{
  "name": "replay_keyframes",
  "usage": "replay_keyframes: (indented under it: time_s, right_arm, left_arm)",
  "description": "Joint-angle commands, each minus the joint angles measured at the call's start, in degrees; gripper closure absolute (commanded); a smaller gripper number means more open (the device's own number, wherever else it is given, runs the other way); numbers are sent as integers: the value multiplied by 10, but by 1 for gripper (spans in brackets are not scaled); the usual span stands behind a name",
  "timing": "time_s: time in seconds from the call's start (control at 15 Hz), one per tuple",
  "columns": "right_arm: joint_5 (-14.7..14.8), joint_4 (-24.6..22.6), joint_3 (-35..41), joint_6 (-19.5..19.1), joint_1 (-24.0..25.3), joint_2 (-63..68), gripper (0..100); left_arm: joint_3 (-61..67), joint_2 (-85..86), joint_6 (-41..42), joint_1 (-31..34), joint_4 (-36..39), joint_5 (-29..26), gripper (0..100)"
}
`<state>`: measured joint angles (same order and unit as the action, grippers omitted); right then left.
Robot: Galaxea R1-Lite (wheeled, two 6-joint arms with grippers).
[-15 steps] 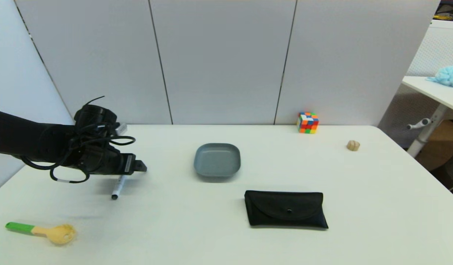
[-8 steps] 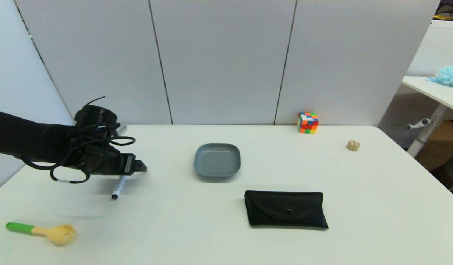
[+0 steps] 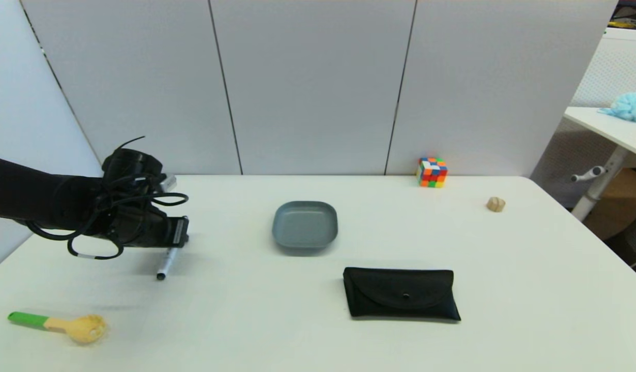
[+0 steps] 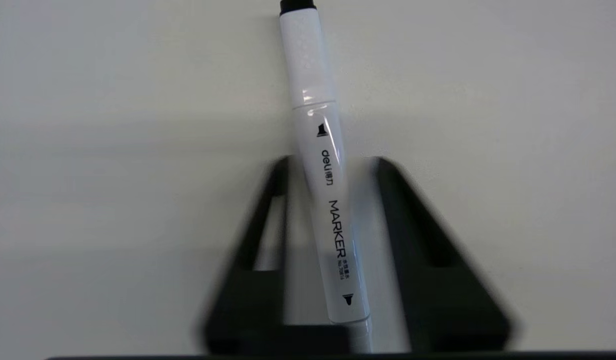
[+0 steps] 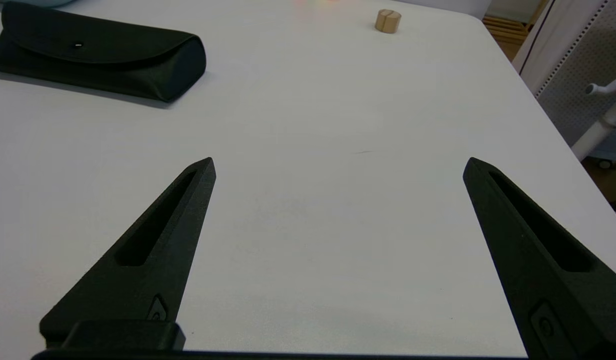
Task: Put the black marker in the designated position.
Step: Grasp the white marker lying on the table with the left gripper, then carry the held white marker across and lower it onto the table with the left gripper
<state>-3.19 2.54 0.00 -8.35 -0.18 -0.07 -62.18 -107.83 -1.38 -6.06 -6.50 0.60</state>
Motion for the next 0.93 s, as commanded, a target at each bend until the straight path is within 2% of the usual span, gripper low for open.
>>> replay_keyframes:
  time_s: [0.07, 0.27, 0.53, 0.73, 0.93]
  right_arm:
    - [-1, 0, 0, -1, 0, 1, 0]
    - [-1, 0, 0, -1, 0, 1, 0]
    - [-1, 0, 0, -1, 0, 1, 0]
    - [-1, 0, 0, -1, 0, 1, 0]
    - [-1, 0, 0, -1, 0, 1, 0]
  left_arm:
    - [-1, 8, 0, -2, 1, 0, 100]
    - [-16, 23, 2, -17, 1, 0, 100]
    - [-126, 21, 33, -69, -2, -2, 100]
    - [-227, -17, 99, -107, -17, -2, 100]
    - [-348, -85, 229, -138, -46, -4, 100]
